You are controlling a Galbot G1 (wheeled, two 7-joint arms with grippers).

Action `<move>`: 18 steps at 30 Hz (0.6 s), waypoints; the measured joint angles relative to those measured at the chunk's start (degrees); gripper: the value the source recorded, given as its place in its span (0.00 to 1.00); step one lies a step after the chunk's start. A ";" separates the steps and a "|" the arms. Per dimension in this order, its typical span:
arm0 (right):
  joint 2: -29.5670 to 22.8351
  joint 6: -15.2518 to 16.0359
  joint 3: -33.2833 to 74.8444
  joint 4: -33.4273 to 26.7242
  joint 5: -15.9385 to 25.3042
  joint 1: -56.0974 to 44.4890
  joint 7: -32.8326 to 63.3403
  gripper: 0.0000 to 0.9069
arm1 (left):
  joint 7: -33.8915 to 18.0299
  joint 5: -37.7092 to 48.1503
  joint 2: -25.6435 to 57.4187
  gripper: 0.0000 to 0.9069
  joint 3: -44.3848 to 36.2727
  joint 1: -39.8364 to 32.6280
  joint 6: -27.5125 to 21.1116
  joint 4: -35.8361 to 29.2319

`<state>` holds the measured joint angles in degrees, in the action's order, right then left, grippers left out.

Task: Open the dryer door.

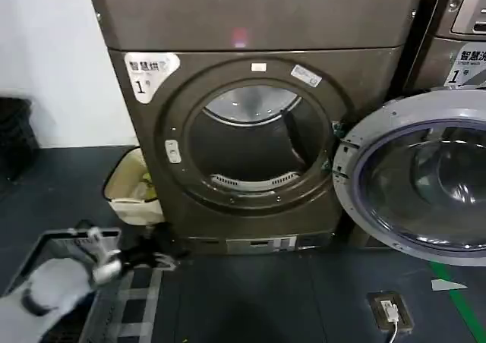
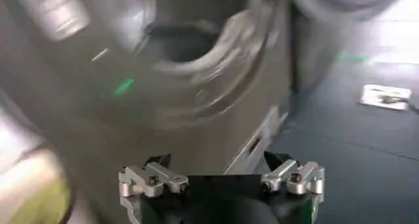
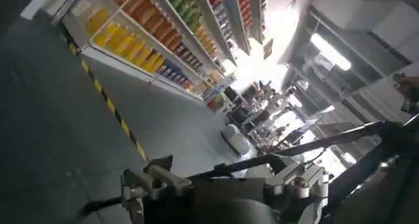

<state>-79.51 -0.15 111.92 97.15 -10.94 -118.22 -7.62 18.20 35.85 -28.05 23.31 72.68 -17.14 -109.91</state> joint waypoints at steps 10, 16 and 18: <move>-0.51 -0.22 -1.58 -0.19 0.27 1.54 -0.21 1.00 | -8.94 16.37 2.54 1.00 18.46 12.19 -10.84 3.65; -0.90 -0.40 -1.97 -0.25 0.29 1.90 -0.27 1.00 | -15.76 25.99 4.37 1.00 23.58 13.70 -18.68 6.21; -1.13 -0.58 -1.99 -0.20 0.29 1.99 -0.27 1.00 | -18.77 29.23 5.15 1.00 24.01 13.39 -21.85 6.98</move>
<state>-80.65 -0.73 109.94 96.95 -10.65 -116.24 -7.89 -0.57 65.08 -22.90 47.32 86.08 -38.98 -102.93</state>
